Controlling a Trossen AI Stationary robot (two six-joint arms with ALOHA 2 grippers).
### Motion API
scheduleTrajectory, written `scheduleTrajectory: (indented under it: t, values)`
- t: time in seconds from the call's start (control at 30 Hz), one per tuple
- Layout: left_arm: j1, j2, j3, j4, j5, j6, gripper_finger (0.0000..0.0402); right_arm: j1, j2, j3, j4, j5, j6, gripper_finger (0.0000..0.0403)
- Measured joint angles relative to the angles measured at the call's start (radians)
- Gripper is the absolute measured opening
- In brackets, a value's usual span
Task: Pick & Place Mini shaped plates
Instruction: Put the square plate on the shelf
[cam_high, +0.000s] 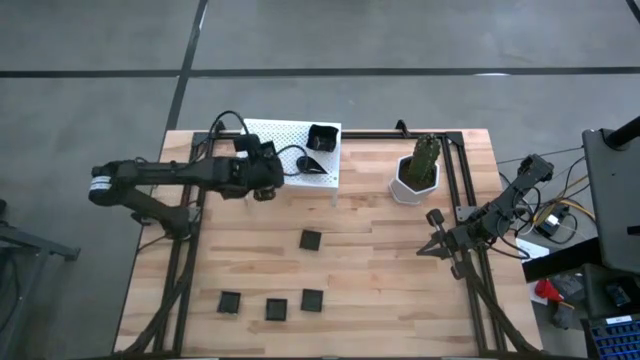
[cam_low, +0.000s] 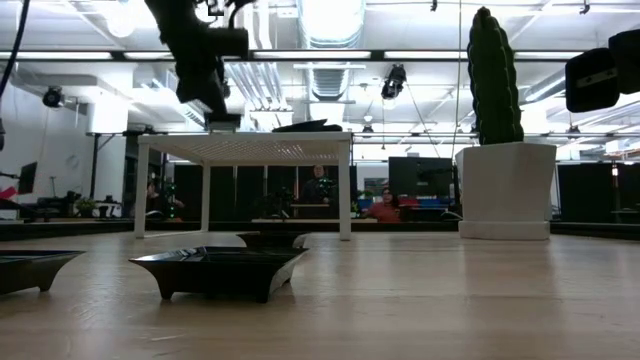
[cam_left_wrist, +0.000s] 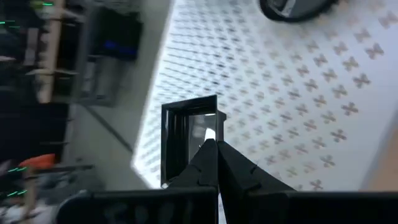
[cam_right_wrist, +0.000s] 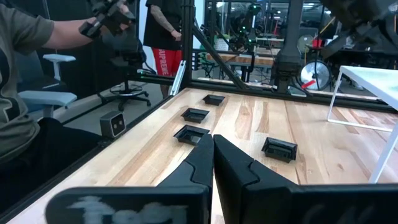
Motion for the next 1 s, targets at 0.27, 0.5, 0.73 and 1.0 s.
scheduleTrajectory:
  t: [0.27,0.5,0.73,1.0]
  values:
    - [0.086,-0.081,-0.128,0.191,0.149,0.103,0.0,0.0,0.0,0.0,0.0,0.0,0.0,0.0008]
    - [0.149,-0.11,-0.181,0.247,0.187,0.214,0.0,0.0,0.0,0.0,0.0,0.0,-0.002,0.0008]
    - [0.152,-0.106,-0.228,0.3,0.173,0.268,0.0,0.0,0.0,0.0,0.0,0.0,0.0,0.0008]
    - [0.15,-0.109,-0.263,0.316,0.079,0.29,0.0,0.0,0.0,0.0,0.0,0.0,-0.001,0.0008]
